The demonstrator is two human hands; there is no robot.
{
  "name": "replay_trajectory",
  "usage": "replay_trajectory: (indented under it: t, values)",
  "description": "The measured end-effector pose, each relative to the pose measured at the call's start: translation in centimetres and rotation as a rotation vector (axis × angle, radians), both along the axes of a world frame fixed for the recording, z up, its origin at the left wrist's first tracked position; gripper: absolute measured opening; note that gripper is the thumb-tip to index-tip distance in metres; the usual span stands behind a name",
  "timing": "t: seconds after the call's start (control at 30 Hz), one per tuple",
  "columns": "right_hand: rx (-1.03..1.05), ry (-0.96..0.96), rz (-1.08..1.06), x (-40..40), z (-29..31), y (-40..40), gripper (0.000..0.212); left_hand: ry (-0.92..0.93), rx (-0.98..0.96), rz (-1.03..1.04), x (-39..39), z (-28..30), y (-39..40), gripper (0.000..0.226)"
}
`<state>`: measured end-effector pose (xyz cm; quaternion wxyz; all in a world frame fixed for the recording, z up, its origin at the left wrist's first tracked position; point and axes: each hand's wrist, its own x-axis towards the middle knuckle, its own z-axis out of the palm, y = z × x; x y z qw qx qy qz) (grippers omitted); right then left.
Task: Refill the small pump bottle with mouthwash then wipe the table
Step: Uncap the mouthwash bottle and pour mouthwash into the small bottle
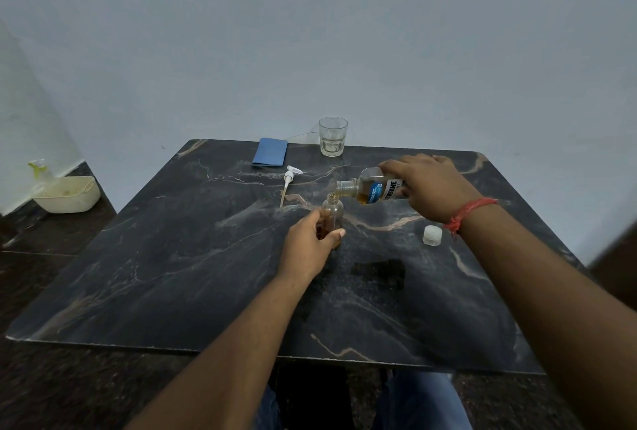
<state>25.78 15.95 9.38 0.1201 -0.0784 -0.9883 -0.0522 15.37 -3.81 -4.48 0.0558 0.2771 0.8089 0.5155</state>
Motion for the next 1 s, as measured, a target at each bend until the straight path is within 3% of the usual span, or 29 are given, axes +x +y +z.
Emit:
replay_trajectory:
  t: [0.3, 0.47, 0.63, 1.0]
  values:
    - [-0.278, 0.021, -0.019, 0.5, -2.5, -0.5, 0.047, 0.024, 0.020, 0.011, 0.0, -0.1, 0.0, 0.027]
    - [-0.808, 0.187, -0.059, 0.6, -5.1, -0.3, 0.040, 0.038, 0.015, 0.020, 0.1, 0.0, 0.0, 0.027]
    - [-1.192, 0.294, -0.066, 0.8, -7.7, -0.2, 0.033, 0.030, 0.002, 0.023, 0.1, 0.0, 0.0, 0.031]
    - [-1.458, 0.341, -0.050, 1.6, -9.8, 0.1, 0.047, 0.007, 0.006, 0.027, 0.0, -0.1, 0.0, 0.035]
